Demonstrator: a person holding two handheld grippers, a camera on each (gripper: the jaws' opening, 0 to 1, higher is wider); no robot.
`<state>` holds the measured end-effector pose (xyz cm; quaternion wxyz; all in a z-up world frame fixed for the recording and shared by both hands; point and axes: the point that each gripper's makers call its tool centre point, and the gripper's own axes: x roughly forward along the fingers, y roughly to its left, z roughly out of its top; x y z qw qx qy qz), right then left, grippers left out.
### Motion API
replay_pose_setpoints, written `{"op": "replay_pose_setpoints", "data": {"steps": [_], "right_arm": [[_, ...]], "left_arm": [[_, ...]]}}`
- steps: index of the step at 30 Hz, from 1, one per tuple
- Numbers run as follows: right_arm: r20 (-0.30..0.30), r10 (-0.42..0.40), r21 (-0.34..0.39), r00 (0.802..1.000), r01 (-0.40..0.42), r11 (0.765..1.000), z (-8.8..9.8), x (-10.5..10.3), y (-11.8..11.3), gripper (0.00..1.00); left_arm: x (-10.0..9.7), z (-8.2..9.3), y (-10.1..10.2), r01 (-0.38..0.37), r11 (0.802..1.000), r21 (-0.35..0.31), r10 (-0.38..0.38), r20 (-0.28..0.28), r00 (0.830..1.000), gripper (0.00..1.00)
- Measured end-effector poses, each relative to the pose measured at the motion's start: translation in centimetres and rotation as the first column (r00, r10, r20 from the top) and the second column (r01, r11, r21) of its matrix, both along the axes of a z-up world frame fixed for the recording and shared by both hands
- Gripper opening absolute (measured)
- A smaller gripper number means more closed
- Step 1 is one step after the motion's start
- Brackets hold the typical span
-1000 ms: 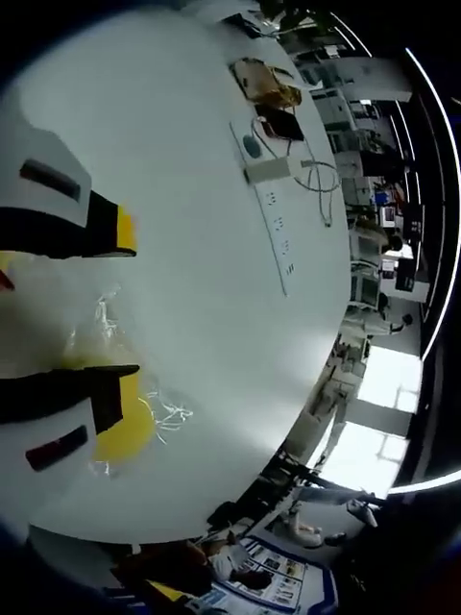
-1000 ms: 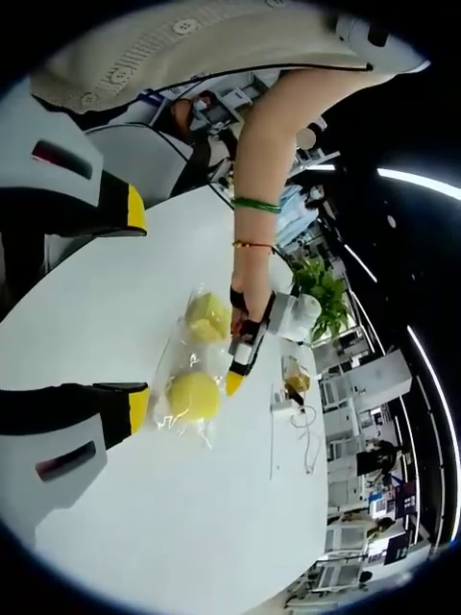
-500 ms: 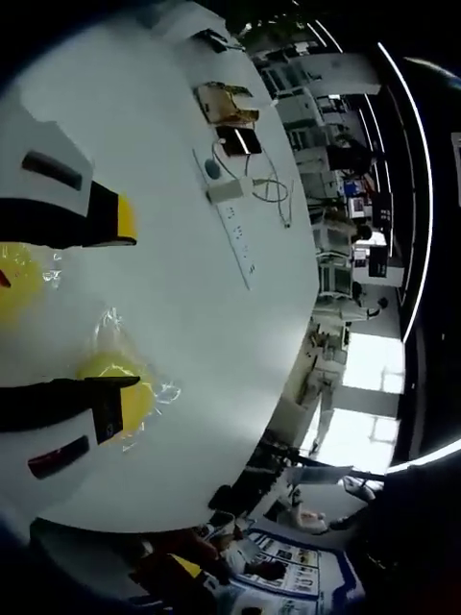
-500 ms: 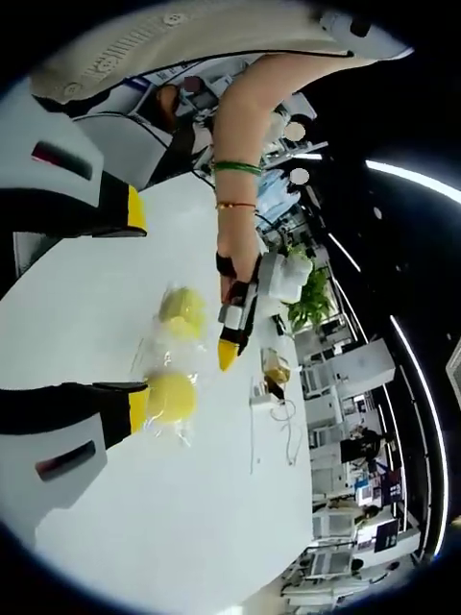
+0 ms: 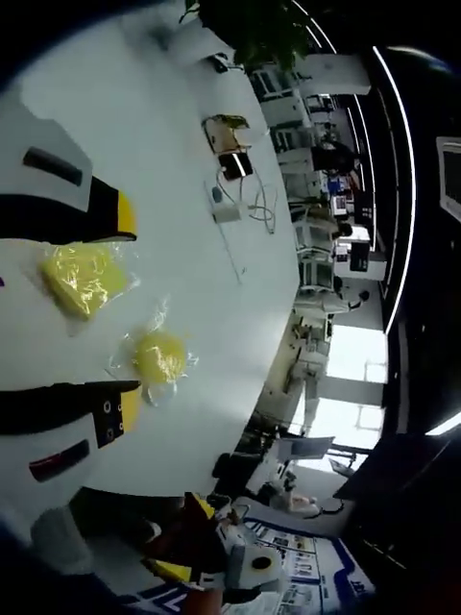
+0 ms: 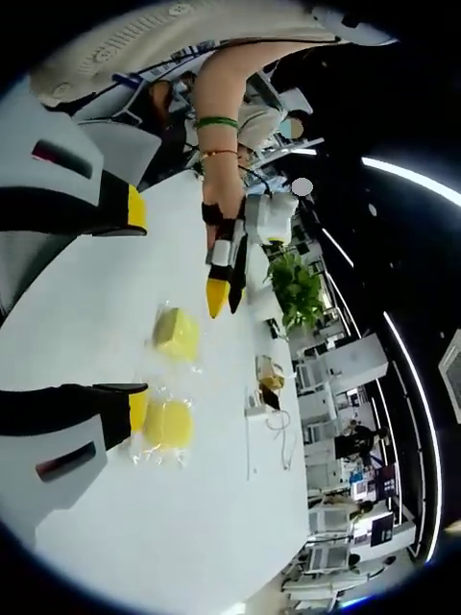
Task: Compare the silicone blocks by pressing each to a similar depth, holding the contact briefly, and releasing to observe deformation and rebound differences across the visible hardness samples.
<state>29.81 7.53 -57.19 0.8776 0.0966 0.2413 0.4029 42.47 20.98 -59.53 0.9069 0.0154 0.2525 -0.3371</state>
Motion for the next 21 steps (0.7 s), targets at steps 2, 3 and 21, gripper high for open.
{"op": "replay_pose_setpoints", "data": {"steps": [2, 3, 21], "right_arm": [[-0.003, 0.009, 0.004, 1.000, -0.009, 1.000, 0.1, -0.6, 0.7, 0.58], [-0.006, 0.011, 0.008, 1.000, -0.011, 1.000, 0.1, -0.9, 1.0, 0.59], [-0.023, 0.010, 0.011, 1.000, -0.010, 1.000, -0.5, -3.9, 2.9, 0.60]], "left_arm": [[-1.3, 0.7, 1.1, -0.020, 1.000, -0.015, 0.020, 0.001, 1.000, 0.57], [-1.9, 0.9, 1.5, -0.027, 0.999, -0.025, 0.027, 0.000, 1.000, 0.57], [-11.8, 2.3, 8.3, -0.181, 0.978, -0.099, 0.181, -0.008, 0.983, 0.60]]}}
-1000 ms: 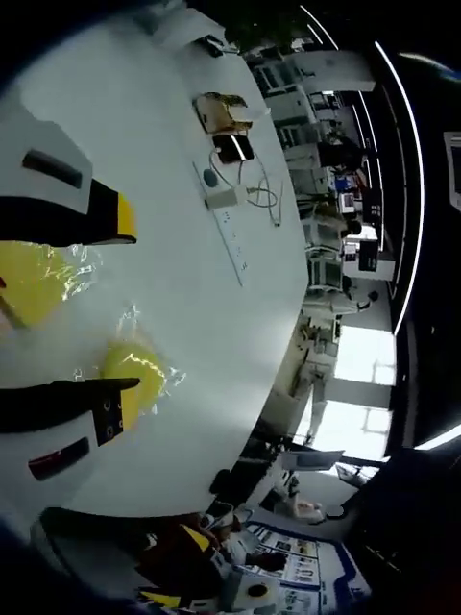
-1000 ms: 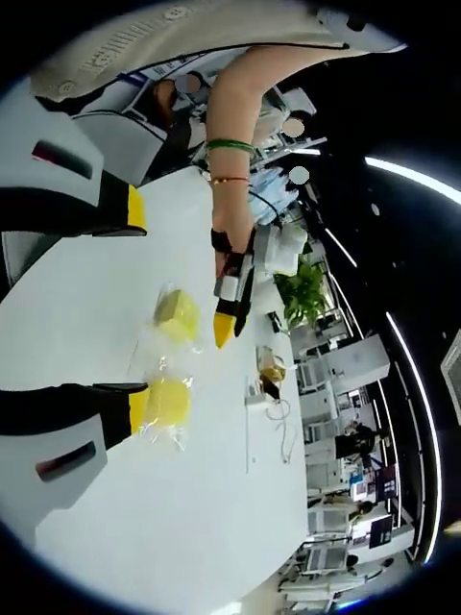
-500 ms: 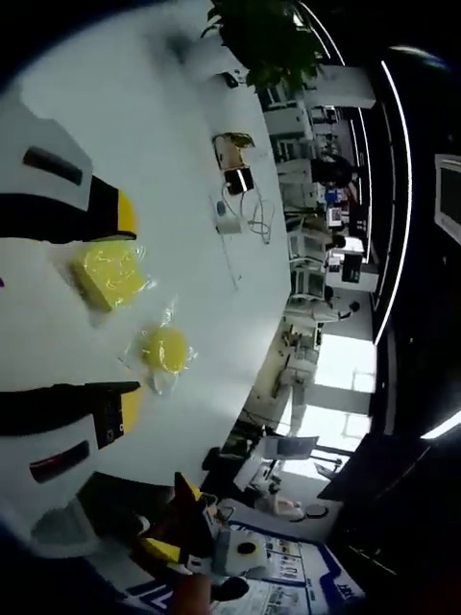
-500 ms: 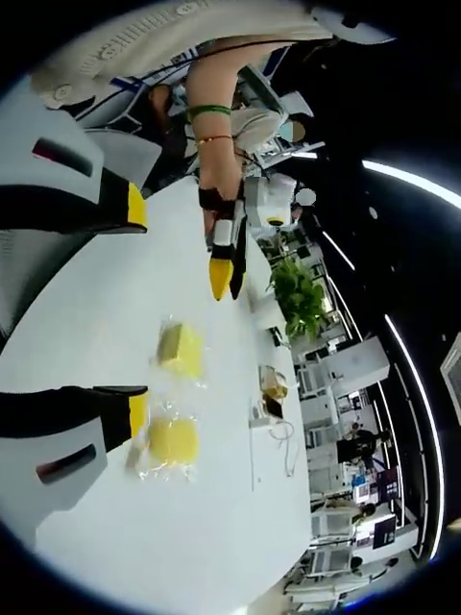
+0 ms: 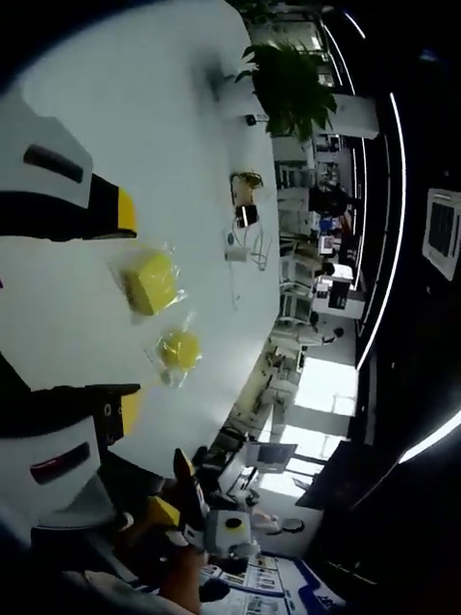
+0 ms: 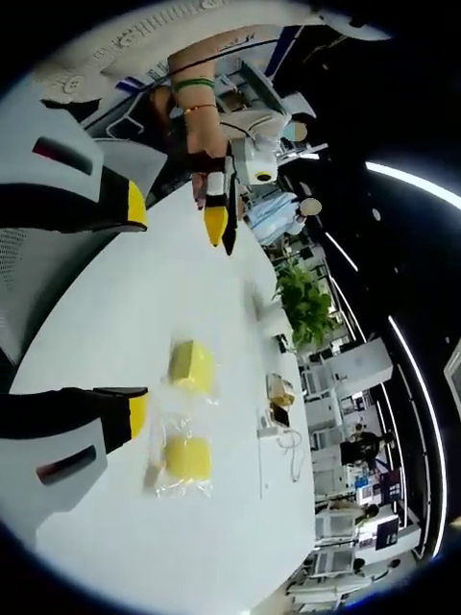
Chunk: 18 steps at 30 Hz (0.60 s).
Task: Compare the silicone blocks by pressing each to a similar depth, holding the contact briefly, and releasing to observe deformation and rebound differences across the visible hardness samples.
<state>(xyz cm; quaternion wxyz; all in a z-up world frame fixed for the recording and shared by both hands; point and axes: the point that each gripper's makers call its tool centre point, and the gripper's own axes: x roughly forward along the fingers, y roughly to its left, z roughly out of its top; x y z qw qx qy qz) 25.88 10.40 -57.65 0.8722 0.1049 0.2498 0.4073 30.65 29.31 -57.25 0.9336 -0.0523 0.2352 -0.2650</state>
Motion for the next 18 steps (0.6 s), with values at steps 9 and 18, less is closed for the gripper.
{"op": "replay_pose_setpoints", "data": {"steps": [9, 18], "right_arm": [[0.008, -0.015, -0.002, 1.000, 0.015, 1.000, -0.5, -1.0, -0.8, 0.61], [0.005, -0.033, -0.012, 0.999, 0.033, 0.999, -1.0, -1.9, -1.7, 0.62]], "left_arm": [[-4.1, -1.4, 0.4, -0.024, 1.000, -0.005, 0.024, -0.034, 0.999, 0.61], [-5.8, -0.5, 1.5, -0.074, 0.996, -0.051, 0.073, -0.014, 0.997, 0.65]]}}
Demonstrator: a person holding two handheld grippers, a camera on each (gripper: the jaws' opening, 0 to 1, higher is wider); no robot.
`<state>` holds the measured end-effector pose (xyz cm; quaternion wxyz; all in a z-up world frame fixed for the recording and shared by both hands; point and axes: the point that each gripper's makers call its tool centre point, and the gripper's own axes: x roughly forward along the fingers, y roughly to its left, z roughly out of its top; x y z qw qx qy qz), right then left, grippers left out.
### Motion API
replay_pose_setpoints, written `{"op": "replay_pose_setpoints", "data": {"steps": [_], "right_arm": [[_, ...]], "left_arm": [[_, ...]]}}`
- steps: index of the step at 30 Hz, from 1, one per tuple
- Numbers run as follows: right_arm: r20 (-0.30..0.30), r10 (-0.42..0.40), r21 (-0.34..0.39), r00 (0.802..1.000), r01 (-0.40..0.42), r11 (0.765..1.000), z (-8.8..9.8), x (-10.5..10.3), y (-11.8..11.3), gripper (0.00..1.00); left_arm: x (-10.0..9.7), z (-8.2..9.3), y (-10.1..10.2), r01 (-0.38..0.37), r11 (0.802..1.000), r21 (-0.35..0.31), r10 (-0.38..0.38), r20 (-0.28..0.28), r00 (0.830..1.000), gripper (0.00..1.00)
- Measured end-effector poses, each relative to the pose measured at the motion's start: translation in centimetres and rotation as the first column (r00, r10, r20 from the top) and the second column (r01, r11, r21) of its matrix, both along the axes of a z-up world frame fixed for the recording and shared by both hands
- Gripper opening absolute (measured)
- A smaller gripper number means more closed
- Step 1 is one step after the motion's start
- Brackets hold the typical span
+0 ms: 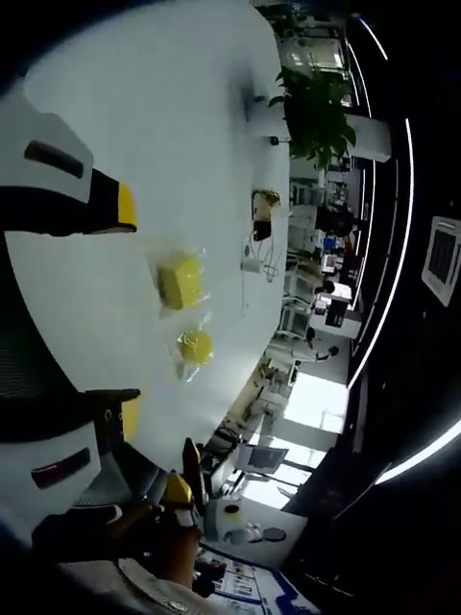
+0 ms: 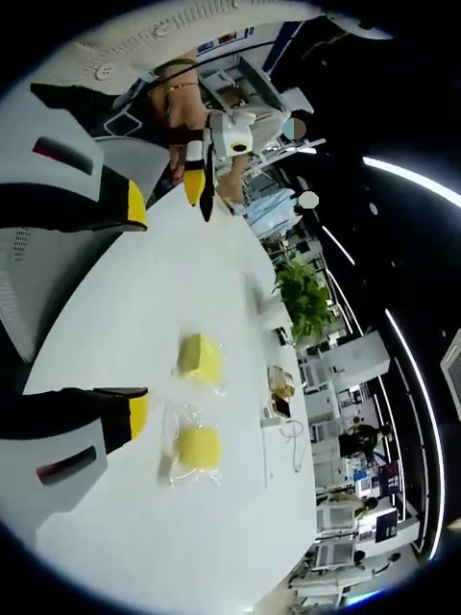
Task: Compare the silicone blocks by pressing each to a similar depth, holding the contact briefly, and releasing to observe deformation and rebound differences across the visible hardness samples.
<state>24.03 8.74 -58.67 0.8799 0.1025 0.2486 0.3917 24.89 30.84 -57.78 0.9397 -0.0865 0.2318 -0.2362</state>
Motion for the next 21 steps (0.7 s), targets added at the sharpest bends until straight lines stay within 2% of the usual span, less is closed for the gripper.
{"op": "replay_pose_setpoints", "data": {"steps": [8, 21], "right_arm": [[-0.013, -0.024, 0.001, 1.000, 0.024, 1.000, -0.2, -0.1, -0.3, 0.62], [-0.027, -0.012, -0.014, 1.000, 0.011, 1.000, -0.5, -0.2, -1.3, 0.62]], "left_arm": [[0.2, 0.2, 0.7, -0.039, 0.997, -0.065, 0.038, -0.015, 0.999, 0.65], [0.4, -0.3, -0.1, -0.031, 0.999, -0.042, 0.029, -0.033, 0.999, 0.66]]}}
